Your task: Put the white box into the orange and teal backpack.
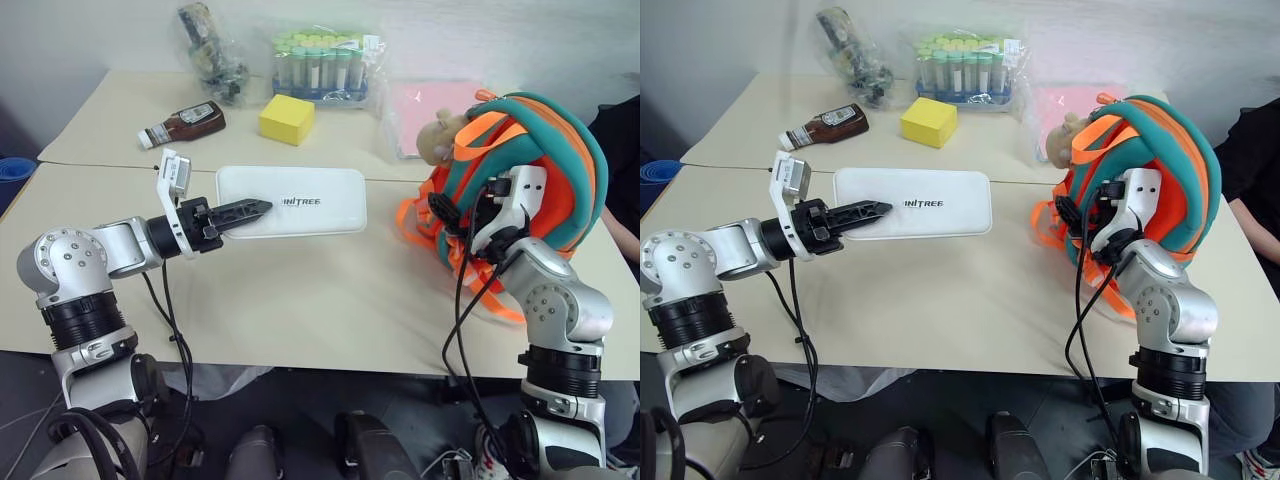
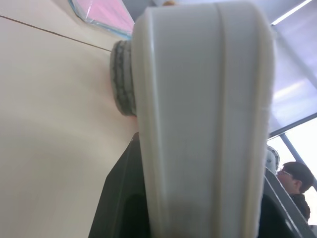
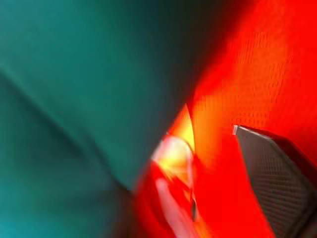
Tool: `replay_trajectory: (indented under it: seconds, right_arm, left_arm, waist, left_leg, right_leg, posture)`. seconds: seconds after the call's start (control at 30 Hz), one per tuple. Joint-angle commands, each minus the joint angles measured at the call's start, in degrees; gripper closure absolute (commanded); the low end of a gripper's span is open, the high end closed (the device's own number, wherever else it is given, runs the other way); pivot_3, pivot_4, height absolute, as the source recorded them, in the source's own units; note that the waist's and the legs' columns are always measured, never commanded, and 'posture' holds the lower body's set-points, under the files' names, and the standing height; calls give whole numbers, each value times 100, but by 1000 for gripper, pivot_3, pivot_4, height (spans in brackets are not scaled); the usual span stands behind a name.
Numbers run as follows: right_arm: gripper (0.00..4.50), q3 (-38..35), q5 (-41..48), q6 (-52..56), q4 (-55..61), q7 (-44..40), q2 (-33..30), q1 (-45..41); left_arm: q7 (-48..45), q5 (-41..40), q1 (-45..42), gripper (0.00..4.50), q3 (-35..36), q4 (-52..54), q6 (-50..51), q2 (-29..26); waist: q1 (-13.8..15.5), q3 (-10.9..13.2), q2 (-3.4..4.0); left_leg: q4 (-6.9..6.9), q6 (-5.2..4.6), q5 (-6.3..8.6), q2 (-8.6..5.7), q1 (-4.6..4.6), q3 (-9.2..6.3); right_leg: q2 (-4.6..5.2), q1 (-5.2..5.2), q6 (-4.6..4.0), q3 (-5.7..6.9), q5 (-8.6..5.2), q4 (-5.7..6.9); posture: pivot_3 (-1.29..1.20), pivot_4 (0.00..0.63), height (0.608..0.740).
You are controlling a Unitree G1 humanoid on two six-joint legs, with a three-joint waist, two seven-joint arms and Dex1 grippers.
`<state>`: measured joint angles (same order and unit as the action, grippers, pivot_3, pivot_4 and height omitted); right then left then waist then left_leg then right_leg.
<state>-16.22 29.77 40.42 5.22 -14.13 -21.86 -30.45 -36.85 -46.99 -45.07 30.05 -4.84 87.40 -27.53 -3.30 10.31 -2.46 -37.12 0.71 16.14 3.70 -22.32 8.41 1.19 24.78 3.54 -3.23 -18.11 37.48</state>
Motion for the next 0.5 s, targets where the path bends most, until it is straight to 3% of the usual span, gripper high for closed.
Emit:
replay_trajectory:
  seconds: [0.03,0.2,0.3,0.5]
  right_arm:
    - [1648,21,-96,-329,-37,-306,-176,-61]
    - [3378,77,9,-370,53,-667,-250,-108]
    - [4337,189,407,-326,516,-1351,-327,9]
    - [4484,353,1738,630,1760,-2553,-961,379]
  left_arm:
    - [168,-208,12,3213,253,280,-185,21]
    - [360,-240,26,3213,281,309,-405,10]
    - [742,99,-68,3213,312,128,-1134,92]
    - [629,-64,-319,3213,249,-209,-1723,-73]
  waist:
    - [-23,0,0]
    - [-23,1,1]
    - [-22,3,4]
    - [-8,4,6]
  left_leg:
    - [-1,0,0,2,1,2]
    - [-5,6,-5,1,4,1]
    - [-5,9,-9,1,6,1]
    - [-1,17,-9,13,7,0]
  right_leg:
    - [-2,0,0,-2,0,1]
    - [-3,0,0,-1,0,14]
    - [-3,0,0,-2,0,20]
    - [-20,0,0,-3,0,18]
  posture:
    - [0,150,740]
    - [0,150,740]
    - [0,150,740]
    - [0,150,740]
